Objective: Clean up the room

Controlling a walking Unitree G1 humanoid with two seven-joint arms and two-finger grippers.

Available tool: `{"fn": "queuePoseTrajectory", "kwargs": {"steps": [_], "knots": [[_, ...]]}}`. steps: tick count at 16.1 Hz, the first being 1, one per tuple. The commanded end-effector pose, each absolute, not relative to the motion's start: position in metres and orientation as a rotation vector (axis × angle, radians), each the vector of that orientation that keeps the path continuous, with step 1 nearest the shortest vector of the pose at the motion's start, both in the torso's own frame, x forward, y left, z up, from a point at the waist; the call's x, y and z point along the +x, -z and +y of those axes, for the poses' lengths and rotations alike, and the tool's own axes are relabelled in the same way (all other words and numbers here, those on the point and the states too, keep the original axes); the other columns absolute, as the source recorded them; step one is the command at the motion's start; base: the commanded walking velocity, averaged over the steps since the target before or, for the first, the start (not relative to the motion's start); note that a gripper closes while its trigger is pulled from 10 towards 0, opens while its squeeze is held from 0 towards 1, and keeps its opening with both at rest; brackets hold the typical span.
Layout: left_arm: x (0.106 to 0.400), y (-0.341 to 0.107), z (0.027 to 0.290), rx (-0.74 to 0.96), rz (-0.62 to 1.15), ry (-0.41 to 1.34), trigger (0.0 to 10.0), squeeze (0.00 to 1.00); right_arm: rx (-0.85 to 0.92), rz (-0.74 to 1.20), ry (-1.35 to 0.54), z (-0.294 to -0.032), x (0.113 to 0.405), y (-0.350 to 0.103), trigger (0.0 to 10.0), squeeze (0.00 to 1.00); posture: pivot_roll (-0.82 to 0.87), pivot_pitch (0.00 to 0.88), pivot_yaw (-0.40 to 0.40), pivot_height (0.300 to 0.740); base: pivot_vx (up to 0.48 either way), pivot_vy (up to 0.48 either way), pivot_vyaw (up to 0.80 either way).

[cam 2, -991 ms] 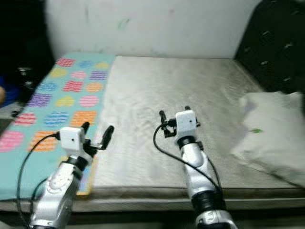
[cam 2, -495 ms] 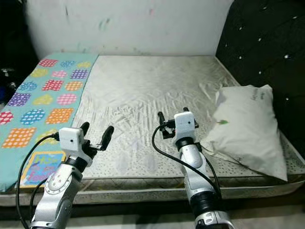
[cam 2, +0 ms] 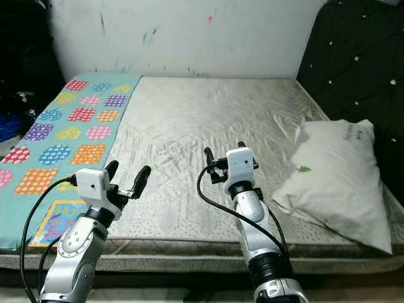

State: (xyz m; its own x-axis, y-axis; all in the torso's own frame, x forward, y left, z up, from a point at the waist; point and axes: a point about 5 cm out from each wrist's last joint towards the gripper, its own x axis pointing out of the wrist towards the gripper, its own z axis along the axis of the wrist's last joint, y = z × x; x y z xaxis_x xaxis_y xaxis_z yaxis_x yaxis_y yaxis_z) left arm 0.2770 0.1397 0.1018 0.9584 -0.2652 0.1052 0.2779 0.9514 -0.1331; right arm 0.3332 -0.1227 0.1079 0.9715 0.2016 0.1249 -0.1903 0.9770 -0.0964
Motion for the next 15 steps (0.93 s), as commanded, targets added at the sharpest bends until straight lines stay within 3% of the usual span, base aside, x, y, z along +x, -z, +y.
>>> {"fn": "queuePoseTrajectory", "kwargs": {"steps": [1,6,15], "knots": [[0.2783,-0.1058,0.1420,-0.142,-0.105,0.279,10.0,0.00,-0.076,-0.147,-0.201,-0.1206,0.3373,-0.1136,10.0,0.00,-0.03,0.000,-0.027,0.740,0.304,0.000,0.00],[0.2785,-0.1051,0.1421,-0.137,-0.099,0.280,10.0,0.00,-0.072,-0.148,-0.196,-0.1209,0.3382,-0.1140,10.0,0.00,-0.03,0.000,-0.024,0.740,0.299,0.000,0.00],[0.2816,-0.1013,0.1441,-0.126,-0.072,0.234,10.0,0.00,-0.071,-0.152,-0.189,-0.1236,0.3397,-0.1152,10.0,0.00,-0.03,0.000,-0.027,0.740,0.000,0.000,0.00]]}}
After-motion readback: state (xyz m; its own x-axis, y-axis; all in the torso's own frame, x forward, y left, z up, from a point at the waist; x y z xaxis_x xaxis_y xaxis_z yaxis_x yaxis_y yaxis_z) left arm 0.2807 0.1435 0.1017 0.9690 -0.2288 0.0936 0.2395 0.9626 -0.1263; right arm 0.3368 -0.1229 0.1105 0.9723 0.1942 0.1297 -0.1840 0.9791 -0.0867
